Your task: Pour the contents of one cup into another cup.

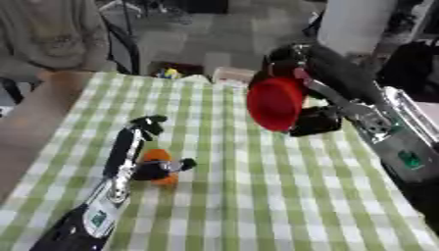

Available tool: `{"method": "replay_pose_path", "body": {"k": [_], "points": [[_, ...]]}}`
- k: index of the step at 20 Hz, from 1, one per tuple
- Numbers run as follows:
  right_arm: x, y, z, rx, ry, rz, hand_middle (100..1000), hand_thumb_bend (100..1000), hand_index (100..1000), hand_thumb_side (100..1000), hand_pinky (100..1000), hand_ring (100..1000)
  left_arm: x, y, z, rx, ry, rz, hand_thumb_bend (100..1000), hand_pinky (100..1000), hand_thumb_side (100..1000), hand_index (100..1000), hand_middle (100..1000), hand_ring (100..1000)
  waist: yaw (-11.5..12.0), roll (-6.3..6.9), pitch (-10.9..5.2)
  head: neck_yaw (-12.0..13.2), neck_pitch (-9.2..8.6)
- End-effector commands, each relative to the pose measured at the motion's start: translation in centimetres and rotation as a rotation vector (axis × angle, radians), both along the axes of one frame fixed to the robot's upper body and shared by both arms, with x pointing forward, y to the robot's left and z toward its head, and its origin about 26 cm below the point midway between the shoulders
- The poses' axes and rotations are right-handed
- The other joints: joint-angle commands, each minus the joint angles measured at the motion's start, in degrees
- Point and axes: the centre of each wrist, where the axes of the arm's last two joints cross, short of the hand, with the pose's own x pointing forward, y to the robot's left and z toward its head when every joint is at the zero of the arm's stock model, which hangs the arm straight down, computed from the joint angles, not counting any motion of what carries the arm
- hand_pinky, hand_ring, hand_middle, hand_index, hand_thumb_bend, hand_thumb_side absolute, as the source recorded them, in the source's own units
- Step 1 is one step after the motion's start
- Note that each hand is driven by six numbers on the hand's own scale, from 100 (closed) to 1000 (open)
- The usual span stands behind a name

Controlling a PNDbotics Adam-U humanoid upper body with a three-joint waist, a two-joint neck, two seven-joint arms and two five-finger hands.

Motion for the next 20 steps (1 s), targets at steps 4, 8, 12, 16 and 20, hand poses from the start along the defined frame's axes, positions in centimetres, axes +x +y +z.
{"method": "replay_pose_path", "body": {"k": [4,8,12,16,20], "points": [[1.7,-1.6,-2.6,0.061,0.158,-0.084,219,100,403,109,536,369,0.2,0.3,2.1,-0.100,-0.012,-0.009,1000,547,853,810,621,654,0.5,0.66,-0.88,-0.7,-0.65],[3.2,-2.4,-6.7,0.103,0.316,-0.159,214,100,397,122,525,357,0.0,-0.1,3.9,-0.161,0.047,-0.087,1000,555,905,816,646,678,1.2,1.23,-0.86,-1.3,-0.51],[4.2,-2.6,-10.1,0.173,0.452,-0.214,223,107,402,180,519,350,-0.5,-1.0,5.9,-0.222,0.073,-0.177,1000,558,976,823,665,693,1.8,1.73,-0.70,-1.6,-0.50],[4.8,-1.8,-12.3,0.240,0.546,-0.237,249,250,421,165,527,360,-1.1,-2.1,7.2,-0.278,0.099,-0.247,1000,559,1000,827,670,698,1.9,2.02,-0.52,-1.8,-0.51],[4.6,-0.3,-14.4,0.265,0.608,-0.230,273,183,440,244,550,394,-1.8,-3.1,8.0,-0.317,0.117,-0.296,1000,558,1000,828,671,698,1.9,2.14,-0.33,-2.0,-0.60]]}}
